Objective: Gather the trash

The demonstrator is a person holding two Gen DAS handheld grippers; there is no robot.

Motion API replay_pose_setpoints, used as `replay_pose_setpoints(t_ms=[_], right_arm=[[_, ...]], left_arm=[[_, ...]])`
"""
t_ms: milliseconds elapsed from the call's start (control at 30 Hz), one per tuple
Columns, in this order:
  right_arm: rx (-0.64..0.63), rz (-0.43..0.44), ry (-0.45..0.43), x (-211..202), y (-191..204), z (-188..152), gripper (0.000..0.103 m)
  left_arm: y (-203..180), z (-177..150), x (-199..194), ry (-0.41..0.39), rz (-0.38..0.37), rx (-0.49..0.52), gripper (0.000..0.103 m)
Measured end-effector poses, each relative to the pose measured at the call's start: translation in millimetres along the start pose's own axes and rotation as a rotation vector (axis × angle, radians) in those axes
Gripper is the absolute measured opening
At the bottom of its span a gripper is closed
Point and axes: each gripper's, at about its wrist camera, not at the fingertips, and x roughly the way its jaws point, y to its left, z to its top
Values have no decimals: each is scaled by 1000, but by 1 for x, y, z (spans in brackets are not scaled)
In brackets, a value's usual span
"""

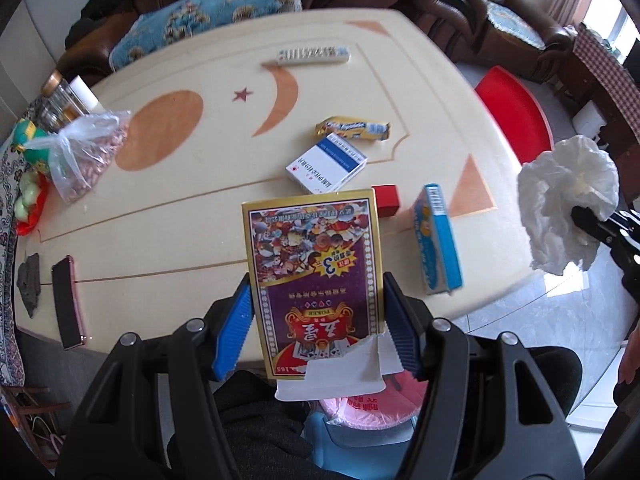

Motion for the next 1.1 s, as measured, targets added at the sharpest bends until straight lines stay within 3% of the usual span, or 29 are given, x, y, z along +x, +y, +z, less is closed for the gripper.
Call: replay_pose_setpoints(t_ms=[200, 367, 767, 1100], right_arm=[[-47, 23, -26, -34, 27, -17, 14], [-80, 39, -15, -46, 47, -40, 14], [-106, 71, 44, -44, 73, -98, 14], [-129, 87, 130, -18, 85, -143, 14]], left_arm=[[-7, -22, -32, -52, -11, 24, 61], [-11, -47, -37, -53, -32, 31, 61], [-22, -102, -9, 13, -80, 58, 61], [-39, -139, 18, 48, -106, 98, 61]])
